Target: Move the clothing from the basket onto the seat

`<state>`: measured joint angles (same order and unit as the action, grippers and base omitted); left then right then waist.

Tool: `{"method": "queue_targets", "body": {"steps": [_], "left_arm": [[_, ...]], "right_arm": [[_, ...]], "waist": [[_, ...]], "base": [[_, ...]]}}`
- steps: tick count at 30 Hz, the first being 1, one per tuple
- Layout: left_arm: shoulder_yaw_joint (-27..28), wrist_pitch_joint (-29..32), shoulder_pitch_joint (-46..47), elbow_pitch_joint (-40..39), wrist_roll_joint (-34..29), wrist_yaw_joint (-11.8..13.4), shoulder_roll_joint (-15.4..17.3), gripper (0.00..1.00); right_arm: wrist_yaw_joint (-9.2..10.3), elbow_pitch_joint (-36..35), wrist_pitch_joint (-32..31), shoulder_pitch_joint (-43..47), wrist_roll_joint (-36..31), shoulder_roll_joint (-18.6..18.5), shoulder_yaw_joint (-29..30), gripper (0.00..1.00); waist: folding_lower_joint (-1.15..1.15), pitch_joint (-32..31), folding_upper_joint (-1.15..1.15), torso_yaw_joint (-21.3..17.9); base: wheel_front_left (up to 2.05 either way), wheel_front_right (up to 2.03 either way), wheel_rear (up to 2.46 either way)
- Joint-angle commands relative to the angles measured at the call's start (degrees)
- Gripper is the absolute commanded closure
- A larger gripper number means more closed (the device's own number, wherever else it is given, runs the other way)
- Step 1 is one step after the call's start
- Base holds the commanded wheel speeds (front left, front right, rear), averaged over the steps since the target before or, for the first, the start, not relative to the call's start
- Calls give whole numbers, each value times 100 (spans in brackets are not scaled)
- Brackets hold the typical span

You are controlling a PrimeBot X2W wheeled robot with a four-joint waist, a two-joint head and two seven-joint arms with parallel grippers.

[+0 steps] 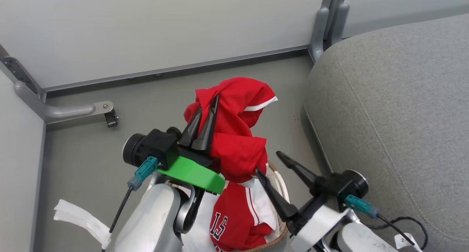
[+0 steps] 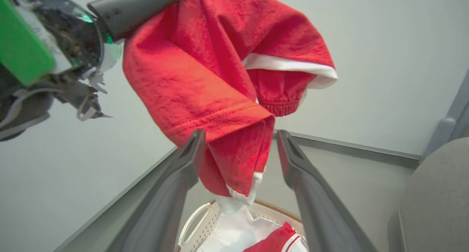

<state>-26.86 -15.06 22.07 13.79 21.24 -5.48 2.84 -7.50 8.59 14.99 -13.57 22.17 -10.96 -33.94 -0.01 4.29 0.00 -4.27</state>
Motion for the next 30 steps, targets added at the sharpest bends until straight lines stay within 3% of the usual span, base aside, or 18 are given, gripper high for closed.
{"method": "queue_targets", "body": {"steps": [1,5,10,23,24,25,30], "left_arm": [[-58,-11,109,-50,83,44,13,100],[-273,-12,196,-113,207,99,13,100],[-544,-12,299,-182,354,154,13,100],[-1143,-11,321,-290,759,236,13,100],[-1170,-12,298,-296,799,235,13,100],[-1189,-11,260,-304,847,237,13,100],[-1213,-11,178,-248,865,262,13,100]], "right_arm": [[1,19,28,-177,35,-62,-233,0],[2,93,28,-644,22,-58,-735,0],[2,471,28,-1137,-247,48,-961,0],[2,1423,28,-1592,-1049,688,-370,0],[2,1507,28,-1605,-1023,710,-368,25],[2,1574,28,-1622,-973,734,-365,100],[2,1601,28,-1583,-786,772,-288,100]], "waist": [[1,7,0,18],[1,31,0,67],[1,63,0,136],[1,-2,0,389],[1,-16,0,405],[1,-31,0,424],[1,-66,0,461]], "base": [[0,0,0],[0,0,0],[0,0,0],[0,0,0],[0,0,0],[0,0,0],[0,0,0]]}}
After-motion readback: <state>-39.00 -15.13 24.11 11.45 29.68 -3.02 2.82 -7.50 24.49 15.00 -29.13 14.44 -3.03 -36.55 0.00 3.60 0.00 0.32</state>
